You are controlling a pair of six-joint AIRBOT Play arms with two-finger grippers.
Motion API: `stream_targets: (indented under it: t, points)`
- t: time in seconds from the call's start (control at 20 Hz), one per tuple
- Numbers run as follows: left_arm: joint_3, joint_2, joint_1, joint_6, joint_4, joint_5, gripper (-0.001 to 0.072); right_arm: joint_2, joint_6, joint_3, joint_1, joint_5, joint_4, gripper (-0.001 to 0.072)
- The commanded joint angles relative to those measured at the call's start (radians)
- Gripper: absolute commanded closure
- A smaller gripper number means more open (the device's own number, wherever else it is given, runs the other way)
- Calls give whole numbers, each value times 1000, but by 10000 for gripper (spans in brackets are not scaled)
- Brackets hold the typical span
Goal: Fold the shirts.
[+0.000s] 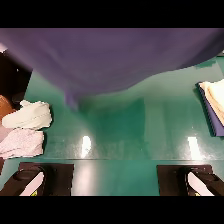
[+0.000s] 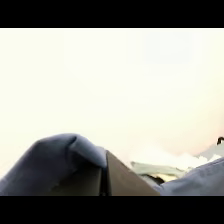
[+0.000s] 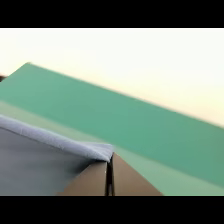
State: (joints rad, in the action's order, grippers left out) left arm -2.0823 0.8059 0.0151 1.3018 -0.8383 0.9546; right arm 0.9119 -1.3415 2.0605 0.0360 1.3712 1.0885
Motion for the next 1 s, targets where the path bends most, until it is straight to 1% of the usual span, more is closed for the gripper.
stream_targets:
  t: [0.0, 0.05, 0.15, 0.25, 0.3, 0.45, 0.55, 0.65, 0.75, 0.95]
  points:
    - [-58, 0, 1, 11, -42, -19, 684, -66, -6, -29, -1, -44, 98, 701]
    - [-35, 9, 1, 12, -70, -22, 684, -75, -16, -62, -1, -55, 108, 701]
    - [39, 36, 1, 48, -153, -26, 684, -47, -33, -96, 0, -47, 117, 701]
    - [124, 95, 1, 92, -252, 4, 683, 31, -50, -99, 0, 8, 116, 702]
    - [154, 140, 1, 100, -271, 34, 684, 85, -60, -99, 0, 44, 117, 701]
    - [239, 330, 1, 105, -261, 112, 683, 277, -74, -99, 0, 143, 118, 701]
    - [282, 474, 1, 105, -261, 131, 683, 418, -80, -99, 0, 184, 117, 701]
    - [303, 623, 1, 105, -261, 127, 683, 562, -80, -99, 2, 175, 117, 701]
    - [303, 760, 1, 104, -260, 119, 683, 688, -80, -99, 2, 131, 116, 701]
    - [303, 930, 1, 104, -235, 18, 682, 853, -80, -99, 9, 8, 104, 701]
